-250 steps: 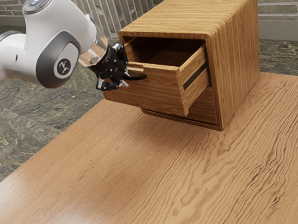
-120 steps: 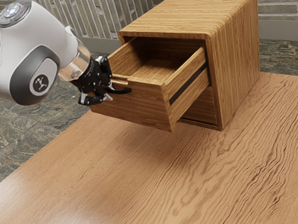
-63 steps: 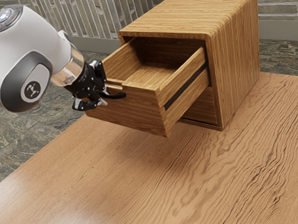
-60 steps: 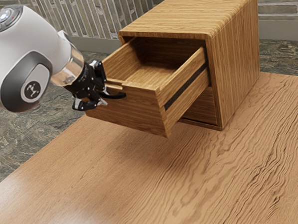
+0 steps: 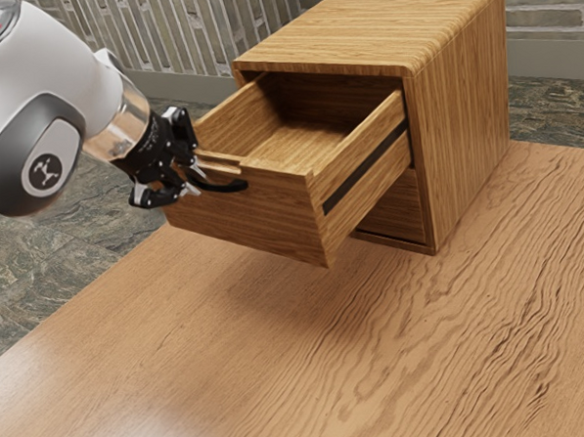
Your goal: Pull the drawer handle with one arm to open the drawer
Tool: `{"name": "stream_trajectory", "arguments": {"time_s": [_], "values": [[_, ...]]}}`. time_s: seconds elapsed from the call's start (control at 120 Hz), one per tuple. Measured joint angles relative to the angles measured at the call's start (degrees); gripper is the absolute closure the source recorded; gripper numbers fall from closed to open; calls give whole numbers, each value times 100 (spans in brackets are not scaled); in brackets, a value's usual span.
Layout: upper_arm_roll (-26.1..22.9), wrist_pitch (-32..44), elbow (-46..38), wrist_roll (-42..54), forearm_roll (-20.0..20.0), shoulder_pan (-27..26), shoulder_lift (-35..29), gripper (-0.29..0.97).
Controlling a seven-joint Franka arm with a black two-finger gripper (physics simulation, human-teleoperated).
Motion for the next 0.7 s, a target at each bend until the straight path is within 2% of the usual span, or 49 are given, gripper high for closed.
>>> {"name": "stream_trajectory", "arguments": {"time_s": [0.208,0.258,0.308,0.358,0.408,0.467,0.525,0.592,0.7], "values": [[-2,-16,33,11,42,-68,-251,63],[-6,-115,225,15,50,-77,-278,55],[-5,-649,1178,19,-7,-46,-117,44],[78,-1515,2212,22,-185,-19,169,35],[376,-2378,2639,26,-374,-58,241,27],[585,-3175,2730,29,-470,-305,252,21],[635,-3714,2392,34,-478,-525,221,16],[657,-4020,1997,40,-479,-658,136,12],[670,-4331,1840,50,-521,-655,101,7]]}}
